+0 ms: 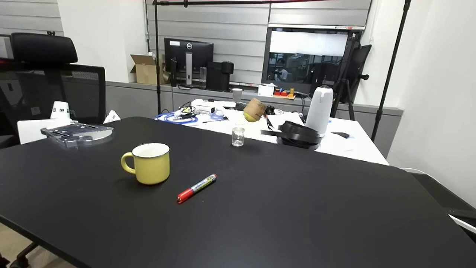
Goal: Put the pen in the cup
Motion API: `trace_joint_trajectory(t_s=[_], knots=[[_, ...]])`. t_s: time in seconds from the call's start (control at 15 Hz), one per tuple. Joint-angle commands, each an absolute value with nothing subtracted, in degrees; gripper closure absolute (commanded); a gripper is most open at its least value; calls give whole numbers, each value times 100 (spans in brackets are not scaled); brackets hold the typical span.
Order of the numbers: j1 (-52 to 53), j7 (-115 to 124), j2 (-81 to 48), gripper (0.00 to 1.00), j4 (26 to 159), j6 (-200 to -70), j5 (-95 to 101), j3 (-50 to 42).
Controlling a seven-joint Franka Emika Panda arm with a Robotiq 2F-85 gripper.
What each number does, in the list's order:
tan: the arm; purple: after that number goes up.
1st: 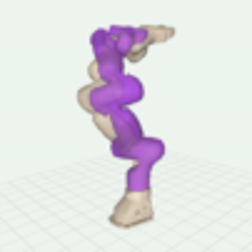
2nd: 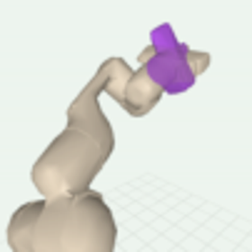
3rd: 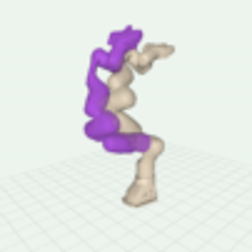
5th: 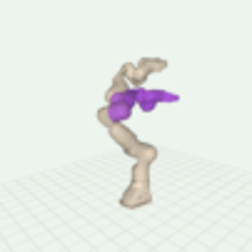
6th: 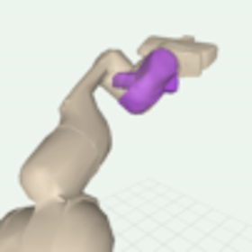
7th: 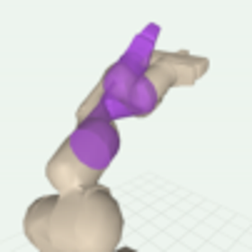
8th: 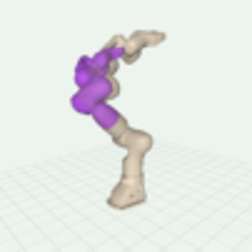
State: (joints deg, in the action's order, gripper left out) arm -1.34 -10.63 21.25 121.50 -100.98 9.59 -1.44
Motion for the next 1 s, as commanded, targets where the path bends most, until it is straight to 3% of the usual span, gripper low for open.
trace_joint_trajectory(t_s=[0.0, 0.47, 0.93], knots=[[-209, -442, 1584, 0, 12223, -10847, 1042, -135], [-241, 1430, 508, 0, 12626, -12469, 676, -59], [-191, 1862, 90, 0, 12784, -12680, 477, -112]])
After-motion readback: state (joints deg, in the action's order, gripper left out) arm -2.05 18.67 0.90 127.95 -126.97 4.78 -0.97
